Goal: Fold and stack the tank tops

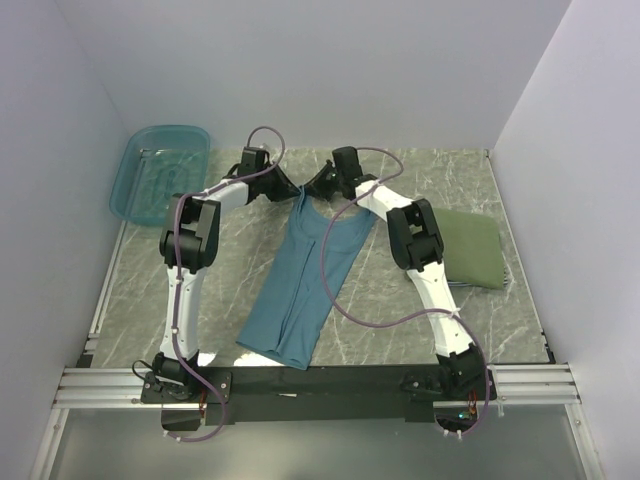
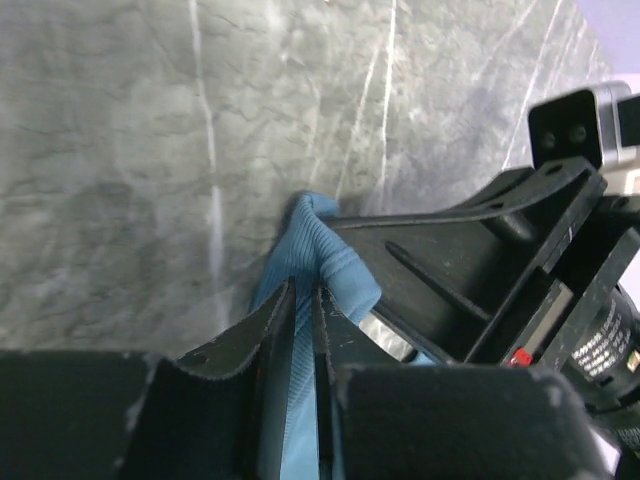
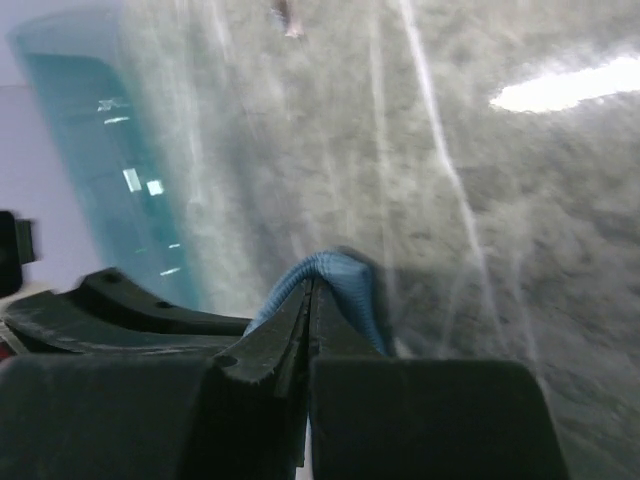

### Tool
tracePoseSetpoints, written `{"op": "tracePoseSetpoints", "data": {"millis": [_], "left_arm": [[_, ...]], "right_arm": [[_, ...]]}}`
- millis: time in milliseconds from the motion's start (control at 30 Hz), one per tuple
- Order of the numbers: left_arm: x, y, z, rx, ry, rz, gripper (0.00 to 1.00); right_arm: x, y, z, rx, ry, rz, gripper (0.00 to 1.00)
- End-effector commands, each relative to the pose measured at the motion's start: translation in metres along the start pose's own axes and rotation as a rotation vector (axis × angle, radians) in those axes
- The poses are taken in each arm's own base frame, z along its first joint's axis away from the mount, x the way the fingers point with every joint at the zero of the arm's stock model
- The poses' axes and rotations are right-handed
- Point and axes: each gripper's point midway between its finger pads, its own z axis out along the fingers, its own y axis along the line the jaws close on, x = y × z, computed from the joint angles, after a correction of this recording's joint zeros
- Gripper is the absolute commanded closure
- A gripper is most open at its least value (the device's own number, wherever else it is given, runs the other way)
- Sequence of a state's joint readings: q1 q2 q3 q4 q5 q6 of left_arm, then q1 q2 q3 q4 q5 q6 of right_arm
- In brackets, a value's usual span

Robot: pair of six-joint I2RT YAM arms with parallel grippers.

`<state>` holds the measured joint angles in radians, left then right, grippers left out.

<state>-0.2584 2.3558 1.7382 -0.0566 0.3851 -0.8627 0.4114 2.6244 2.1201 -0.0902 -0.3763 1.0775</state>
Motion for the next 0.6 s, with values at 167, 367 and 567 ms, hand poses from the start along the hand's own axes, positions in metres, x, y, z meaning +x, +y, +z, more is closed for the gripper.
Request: {"op": "tracePoseSetpoints", "data": {"millis": [167, 367, 567], "left_arm": [[0.007, -0.032, 0.002, 0.078, 0.023, 0.047, 0.82], [0.013, -0.029, 0.007, 0.031, 0.02, 0.078, 0.82], [0.017, -0.008, 0.021, -0.087, 0.017, 0.087, 0.82]], "right_arm": [[-0.039, 0.03, -0.02, -0.295, 0.024, 0.113, 0.98], [-0.064, 0.04, -0.031, -0.332, 0.004, 0.127, 0.93], [-0.076, 0.048, -0.05, -0.315, -0.031, 0.083, 0.93]]}}
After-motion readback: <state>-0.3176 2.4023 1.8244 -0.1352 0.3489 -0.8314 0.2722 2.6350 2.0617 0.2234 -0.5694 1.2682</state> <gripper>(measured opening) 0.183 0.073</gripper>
